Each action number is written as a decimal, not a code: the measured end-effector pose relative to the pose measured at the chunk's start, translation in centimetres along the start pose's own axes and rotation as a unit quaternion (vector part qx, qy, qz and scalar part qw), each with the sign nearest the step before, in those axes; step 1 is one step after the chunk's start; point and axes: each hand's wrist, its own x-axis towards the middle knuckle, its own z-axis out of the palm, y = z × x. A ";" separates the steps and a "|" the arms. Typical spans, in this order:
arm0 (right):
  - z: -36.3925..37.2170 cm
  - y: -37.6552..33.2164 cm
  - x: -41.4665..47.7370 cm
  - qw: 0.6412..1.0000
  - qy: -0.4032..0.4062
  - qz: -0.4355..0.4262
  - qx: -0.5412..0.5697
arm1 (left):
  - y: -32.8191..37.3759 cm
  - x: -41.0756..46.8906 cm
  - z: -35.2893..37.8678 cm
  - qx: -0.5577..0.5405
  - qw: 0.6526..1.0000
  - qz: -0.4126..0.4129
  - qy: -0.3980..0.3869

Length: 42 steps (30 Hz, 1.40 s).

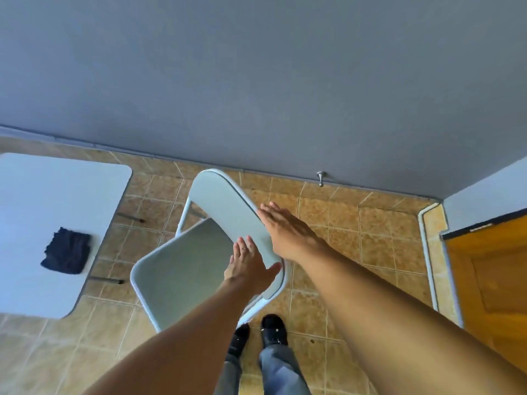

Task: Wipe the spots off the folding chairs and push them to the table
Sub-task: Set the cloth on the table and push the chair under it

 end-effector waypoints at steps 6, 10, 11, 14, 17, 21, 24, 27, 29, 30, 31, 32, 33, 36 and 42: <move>0.7 1.8 4.8 0.991 -0.048 -0.089 -0.089 | 1.5 3.5 1.8 -0.096 0.992 -0.071 0.043; 0.9 1.9 8.5 0.965 -0.042 -0.182 -0.181 | 2.4 5.3 2.5 -0.143 0.984 -0.096 0.052; 0.9 1.9 9.5 0.955 -0.040 -0.207 -0.206 | 2.6 5.7 2.5 -0.163 0.980 -0.105 0.054; 0.9 2.0 12.4 0.924 -0.026 -0.252 -0.287 | 3.0 6.9 2.7 -0.212 0.968 -0.124 0.060; 1.2 1.8 14.9 0.878 -0.056 -0.293 -0.374 | 3.1 8.0 3.2 -0.239 0.963 -0.109 0.062; 1.1 1.8 16.5 0.851 -0.118 -0.310 -0.407 | 3.7 8.4 3.2 -0.258 0.961 -0.090 0.051; 0.9 1.8 16.6 0.842 -0.113 -0.322 -0.418 | 3.5 8.4 3.2 -0.261 0.960 -0.085 0.051; 0.8 1.3 16.2 0.840 -0.099 -0.330 -0.420 | 2.7 7.9 3.2 -0.266 0.959 -0.082 0.054; 0.9 0.6 15.8 0.846 -0.093 -0.326 -0.413 | 1.7 7.3 3.0 -0.275 0.956 -0.085 0.052; 1.1 0.2 15.5 0.849 -0.088 -0.322 -0.409 | 1.1 7.0 2.9 -0.280 0.955 -0.087 0.051; 1.4 -0.2 15.3 0.853 -0.081 -0.319 -0.406 | 0.5 6.5 2.6 -0.286 0.953 -0.091 0.051; 1.8 -0.7 15.2 0.857 -0.071 -0.317 -0.400 | -0.3 6.1 2.3 -0.291 0.951 -0.093 0.051; 2.2 -1.1 15.1 0.862 -0.061 -0.314 -0.394 | -1.1 5.7 2.1 -0.289 0.952 -0.091 0.051; 3.2 -2.5 14.7 0.873 -0.045 -0.303 -0.381 | -3.5 4.5 1.7 -0.280 0.955 -0.086 0.053; 5.0 -5.9 13.7 0.892 -0.031 -0.288 -0.346 | -8.5 2.2 1.4 -0.262 0.957 -0.112 0.056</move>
